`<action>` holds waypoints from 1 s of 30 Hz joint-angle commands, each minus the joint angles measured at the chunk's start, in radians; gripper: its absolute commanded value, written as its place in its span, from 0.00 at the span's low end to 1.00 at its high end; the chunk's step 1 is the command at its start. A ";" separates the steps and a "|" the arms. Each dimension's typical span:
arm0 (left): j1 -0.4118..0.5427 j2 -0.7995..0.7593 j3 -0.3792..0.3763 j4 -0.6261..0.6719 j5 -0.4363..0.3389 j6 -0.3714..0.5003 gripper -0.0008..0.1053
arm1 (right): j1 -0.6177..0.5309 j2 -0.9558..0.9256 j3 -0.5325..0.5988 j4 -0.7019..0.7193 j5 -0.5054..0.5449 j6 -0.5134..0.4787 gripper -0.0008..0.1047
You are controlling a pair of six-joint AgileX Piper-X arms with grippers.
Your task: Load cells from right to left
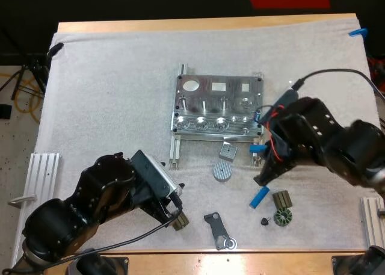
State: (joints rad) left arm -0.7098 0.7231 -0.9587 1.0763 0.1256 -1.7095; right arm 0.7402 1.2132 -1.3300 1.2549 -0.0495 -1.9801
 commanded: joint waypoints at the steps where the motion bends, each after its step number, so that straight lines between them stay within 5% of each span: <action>1: -0.005 -0.004 -0.008 0.006 -0.025 -0.020 0.53 | -0.004 0.011 -0.028 0.011 0.013 -0.020 0.01; 18: -0.005 -0.004 -0.008 0.063 -0.048 -0.149 0.53 | -0.004 0.241 -0.263 0.098 0.130 -0.114 0.01; 23: -0.005 -0.004 -0.008 0.063 -0.048 -0.153 0.53 | -0.004 0.328 -0.316 0.120 0.253 -0.155 0.01; 30: -0.005 -0.004 -0.008 -0.022 -0.048 -0.202 0.53 | -0.004 0.413 -0.347 0.120 0.279 -0.199 0.01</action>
State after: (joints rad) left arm -0.7098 0.7231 -0.9587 1.0769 0.0970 -1.8928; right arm 0.7402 1.6310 -1.6648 1.3702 0.2238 -2.1665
